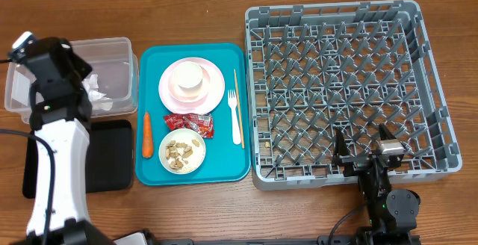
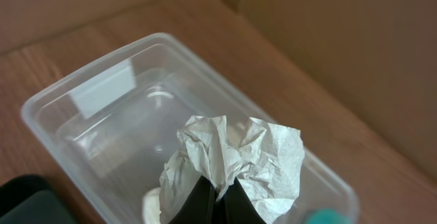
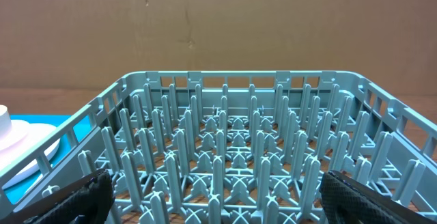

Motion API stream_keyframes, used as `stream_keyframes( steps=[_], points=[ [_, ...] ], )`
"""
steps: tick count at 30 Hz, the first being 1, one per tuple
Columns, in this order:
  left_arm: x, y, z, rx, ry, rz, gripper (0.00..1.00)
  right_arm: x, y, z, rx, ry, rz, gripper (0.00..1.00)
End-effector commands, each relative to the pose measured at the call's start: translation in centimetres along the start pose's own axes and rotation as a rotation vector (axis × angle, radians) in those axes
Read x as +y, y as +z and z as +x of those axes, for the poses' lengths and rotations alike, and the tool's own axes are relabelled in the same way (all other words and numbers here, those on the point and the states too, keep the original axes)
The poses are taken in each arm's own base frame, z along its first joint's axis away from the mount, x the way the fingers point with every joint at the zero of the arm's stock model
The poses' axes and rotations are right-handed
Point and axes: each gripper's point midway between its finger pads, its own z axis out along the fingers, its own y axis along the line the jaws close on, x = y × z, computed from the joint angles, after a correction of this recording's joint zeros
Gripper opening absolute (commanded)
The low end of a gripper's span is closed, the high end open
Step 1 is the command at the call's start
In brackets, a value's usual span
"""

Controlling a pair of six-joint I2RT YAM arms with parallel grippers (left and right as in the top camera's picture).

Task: Sort waste into correct bins and load items into the dishwasher
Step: 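Move the napkin with the left gripper and release it into the clear bin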

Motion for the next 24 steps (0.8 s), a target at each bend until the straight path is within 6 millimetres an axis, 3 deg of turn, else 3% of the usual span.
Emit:
stream_keyframes(
  steps=[1, 5, 8, 10, 12, 13, 16, 20, 21, 23, 24],
  points=[
    [2.7, 3.8, 0.3, 0.008, -0.006, -0.08, 0.04, 0.0, 0.0, 0.2, -0.005, -0.003, 0.001, 1.0],
    [4.4, 6.4, 1.3, 0.028, 0.011, -0.12, 0.04, 0.0, 0.0, 0.2, -0.005, -0.003, 0.0, 1.0],
    [5.2, 7.3, 1.1, 0.015, -0.002, -0.133, 0.06, 0.0, 0.0, 0.2, -0.005, -0.003, 0.0, 1.0],
    [5.5, 7.4, 0.5, -0.007, -0.014, -0.133, 0.17, 0.0, 0.0, 0.2, -0.005, -0.003, 0.0, 1.0],
    [5.5, 7.4, -0.3, -0.031, -0.007, -0.127, 0.21, 0.0, 0.0, 0.2, -0.005, -0.003, 0.0, 1.0],
    [5.4, 7.2, -0.6, -0.037, 0.008, -0.121, 0.3, 0.0, 0.0, 0.2, -0.005, -0.003, 0.001, 1.0],
    [4.0, 6.0, -2.2, -0.075, 0.052, -0.059, 0.84, 0.0, 0.0, 0.2, -0.005, -0.003, 0.0, 1.0],
    [2.6, 3.5, -4.8, -0.141, 0.061, -0.014, 0.91, 0.0, 0.0, 0.2, -0.005, -0.003, 0.0, 1.0],
    [2.4, 2.0, -5.9, -0.166, 0.055, -0.001, 0.91, 0.0, 0.0, 0.2, -0.005, -0.003, 0.001, 1.0],
    [1.9, 0.3, -6.4, -0.165, 0.056, 0.032, 0.91, 0.0, 0.0, 0.2, -0.005, -0.003, 0.0, 1.0],
    [0.9, -1.8, -5.8, -0.12, 0.069, 0.1, 0.9, 0.0, 0.0, 0.2, -0.005, -0.003, 0.0, 1.0]
  ],
)
